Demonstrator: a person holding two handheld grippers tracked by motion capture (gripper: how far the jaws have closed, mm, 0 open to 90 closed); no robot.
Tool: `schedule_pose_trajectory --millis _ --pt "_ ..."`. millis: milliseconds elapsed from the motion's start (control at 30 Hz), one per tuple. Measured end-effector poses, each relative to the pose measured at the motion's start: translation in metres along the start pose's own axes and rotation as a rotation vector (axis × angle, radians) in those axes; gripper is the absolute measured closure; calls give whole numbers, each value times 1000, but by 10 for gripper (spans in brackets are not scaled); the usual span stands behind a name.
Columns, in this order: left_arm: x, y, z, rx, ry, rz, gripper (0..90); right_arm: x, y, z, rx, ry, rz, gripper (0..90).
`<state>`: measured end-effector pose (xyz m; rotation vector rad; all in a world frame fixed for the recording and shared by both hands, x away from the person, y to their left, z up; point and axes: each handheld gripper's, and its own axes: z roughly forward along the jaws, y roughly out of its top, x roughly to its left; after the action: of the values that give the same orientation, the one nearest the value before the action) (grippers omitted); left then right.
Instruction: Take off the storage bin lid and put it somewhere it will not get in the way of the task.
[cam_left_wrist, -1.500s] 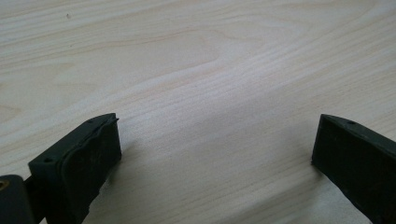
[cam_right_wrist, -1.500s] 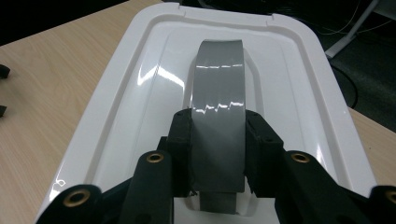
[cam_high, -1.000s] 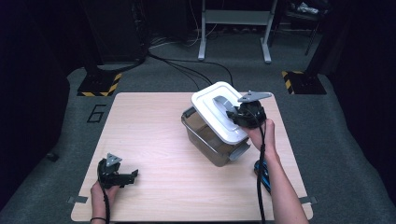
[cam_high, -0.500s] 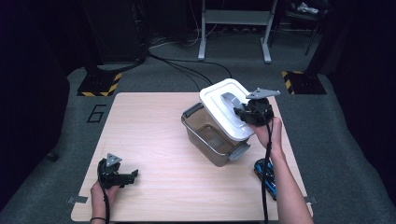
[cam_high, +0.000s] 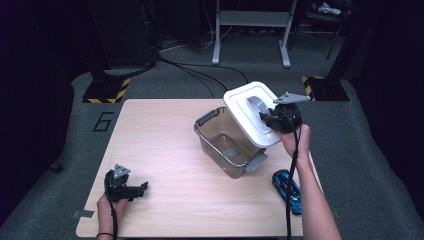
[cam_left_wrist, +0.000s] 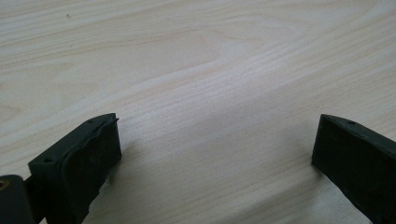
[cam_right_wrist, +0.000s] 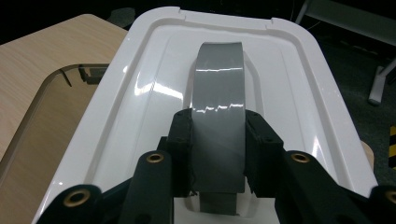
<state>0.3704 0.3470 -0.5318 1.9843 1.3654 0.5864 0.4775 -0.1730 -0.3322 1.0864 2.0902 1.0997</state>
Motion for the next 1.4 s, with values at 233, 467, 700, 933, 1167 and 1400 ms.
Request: schedule_pose_trajectory --millis 233,467,700,933,1167,1400 --pt "0 0 0 5 -1 1 13 -7 -2 -2 -5 -27 16 670" --pt "0 0 -1 9 -2 1 13 -16 -4 -5 -9 -66 22 670" --pt "0 0 -1 9 -3 1 13 -25 -7 -6 -6 -108 39 670" --pt "0 0 0 1 -1 -1 13 -36 -14 -6 1 -154 52 670" --pt "0 0 -1 7 -2 0 13 -42 -20 -3 13 -188 71 670" --pt "0 0 0 5 -1 0 13 -53 -28 0 16 -231 96 670"
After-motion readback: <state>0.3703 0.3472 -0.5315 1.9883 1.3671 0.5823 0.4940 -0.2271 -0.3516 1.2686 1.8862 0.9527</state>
